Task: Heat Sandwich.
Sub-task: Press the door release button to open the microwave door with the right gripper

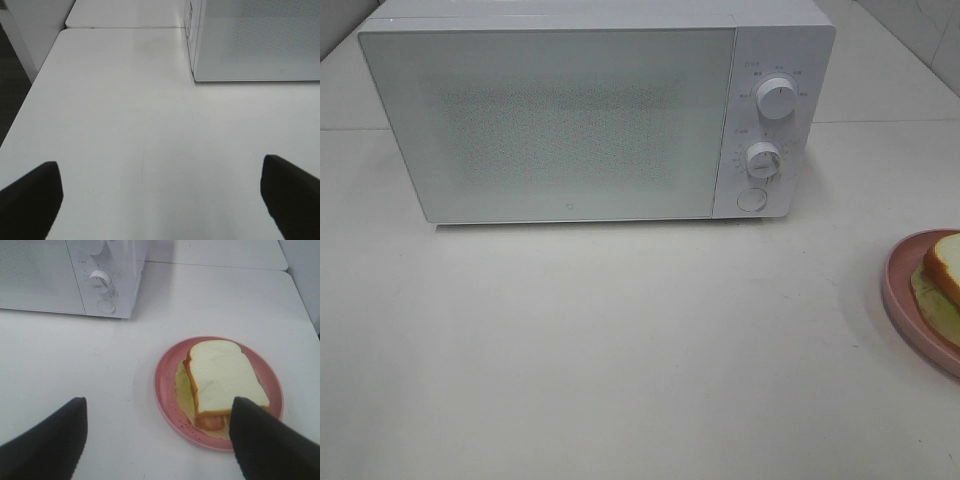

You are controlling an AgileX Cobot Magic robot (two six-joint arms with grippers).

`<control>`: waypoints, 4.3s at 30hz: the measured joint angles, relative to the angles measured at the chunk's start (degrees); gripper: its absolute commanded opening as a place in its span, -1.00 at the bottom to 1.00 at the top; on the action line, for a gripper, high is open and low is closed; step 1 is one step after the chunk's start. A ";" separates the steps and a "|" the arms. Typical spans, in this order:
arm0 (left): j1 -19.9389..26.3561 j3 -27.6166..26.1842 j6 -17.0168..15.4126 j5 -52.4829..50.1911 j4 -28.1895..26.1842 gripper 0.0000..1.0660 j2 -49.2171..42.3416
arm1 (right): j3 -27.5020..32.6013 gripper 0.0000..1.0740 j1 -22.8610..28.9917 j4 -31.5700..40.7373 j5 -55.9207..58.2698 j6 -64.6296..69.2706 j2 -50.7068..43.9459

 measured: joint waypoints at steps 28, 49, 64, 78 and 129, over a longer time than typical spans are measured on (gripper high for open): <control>0.00 0.00 0.00 0.00 0.00 0.90 0.00 | 0.00 0.42 0.00 0.00 -20.74 0.00 21.08; 0.00 0.00 0.00 0.00 0.00 0.90 0.00 | 0.00 0.42 0.00 0.00 -39.71 0.00 38.96; 0.00 0.00 0.00 0.00 0.00 0.90 0.00 | 0.00 0.42 0.00 0.11 -57.07 0.00 56.04; 0.00 0.00 0.00 0.00 0.00 0.90 0.00 | 8.02 0.42 0.00 5.84 -84.80 -5.27 65.43; 0.00 0.00 0.00 0.00 0.00 0.90 0.00 | 17.99 0.42 31.51 41.65 -122.15 -8.42 89.55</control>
